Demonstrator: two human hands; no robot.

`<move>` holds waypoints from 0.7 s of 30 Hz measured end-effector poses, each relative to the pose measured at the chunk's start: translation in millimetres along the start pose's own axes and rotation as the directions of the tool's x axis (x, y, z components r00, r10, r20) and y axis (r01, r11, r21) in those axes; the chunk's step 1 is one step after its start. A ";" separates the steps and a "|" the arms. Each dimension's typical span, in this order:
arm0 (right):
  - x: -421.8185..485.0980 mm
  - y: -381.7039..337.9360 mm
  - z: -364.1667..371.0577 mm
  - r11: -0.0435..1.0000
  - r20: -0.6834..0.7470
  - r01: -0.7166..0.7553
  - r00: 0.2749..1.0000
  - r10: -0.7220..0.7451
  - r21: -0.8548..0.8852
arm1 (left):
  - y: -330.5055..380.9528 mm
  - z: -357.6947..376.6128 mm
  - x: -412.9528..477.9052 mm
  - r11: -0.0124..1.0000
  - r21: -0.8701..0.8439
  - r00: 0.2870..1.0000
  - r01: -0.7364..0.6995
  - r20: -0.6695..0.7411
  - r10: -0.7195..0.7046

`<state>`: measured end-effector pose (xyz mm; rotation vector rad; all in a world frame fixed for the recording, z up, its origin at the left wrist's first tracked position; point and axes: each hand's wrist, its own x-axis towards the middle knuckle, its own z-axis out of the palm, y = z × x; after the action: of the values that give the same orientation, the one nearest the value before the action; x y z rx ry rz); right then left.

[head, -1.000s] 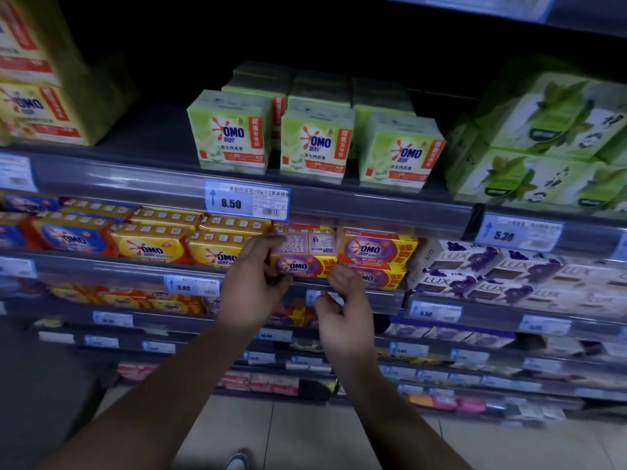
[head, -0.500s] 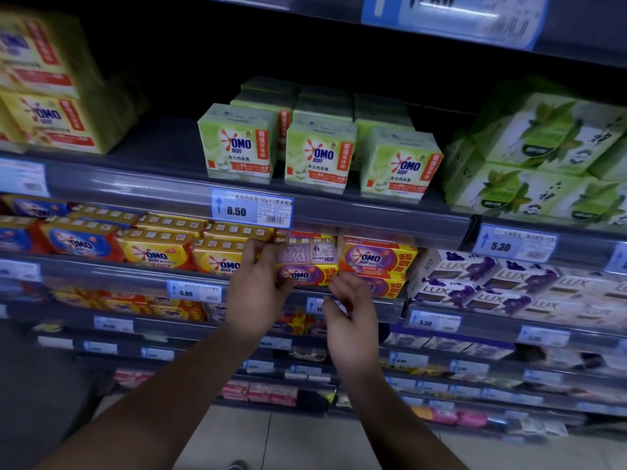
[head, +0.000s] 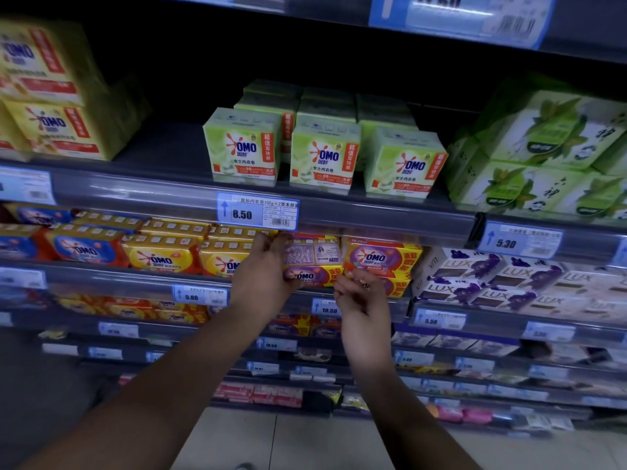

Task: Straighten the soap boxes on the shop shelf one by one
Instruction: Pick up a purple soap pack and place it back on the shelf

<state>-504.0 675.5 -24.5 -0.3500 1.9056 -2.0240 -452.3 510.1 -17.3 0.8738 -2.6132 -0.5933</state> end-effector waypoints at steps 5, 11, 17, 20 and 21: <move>2.2 -2.2 -5.0 0.997 0.026 -0.033 0.999 0.031 0.063 | 0.2 -10.1 6.1 0.997 -0.081 1.000 0.008 0.013 -0.007; 5.1 -4.4 -10.6 1.000 0.051 -0.027 0.998 0.026 0.016 | 2.3 -38.9 3.8 0.987 -0.144 0.997 -0.075 -0.014 0.074; 10.6 -4.5 -19.8 0.989 0.194 0.046 0.981 -0.018 -0.141 | -16.2 -70.3 -21.5 0.779 -0.627 0.998 0.022 0.057 0.018; 6.0 -3.0 -25.0 0.983 0.372 0.063 0.928 0.005 -0.171 | -28.5 -77.0 -34.0 0.682 -0.731 0.985 0.007 0.123 0.122; 4.1 -3.5 -25.3 0.980 0.419 0.088 0.908 -0.007 -0.176 | -32.1 -75.7 -37.6 0.662 -0.749 0.980 0.010 0.139 0.143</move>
<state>-518.2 697.1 -23.0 -0.8159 1.8269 -1.6260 -376.0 489.0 26.3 0.4451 -2.1632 -1.6426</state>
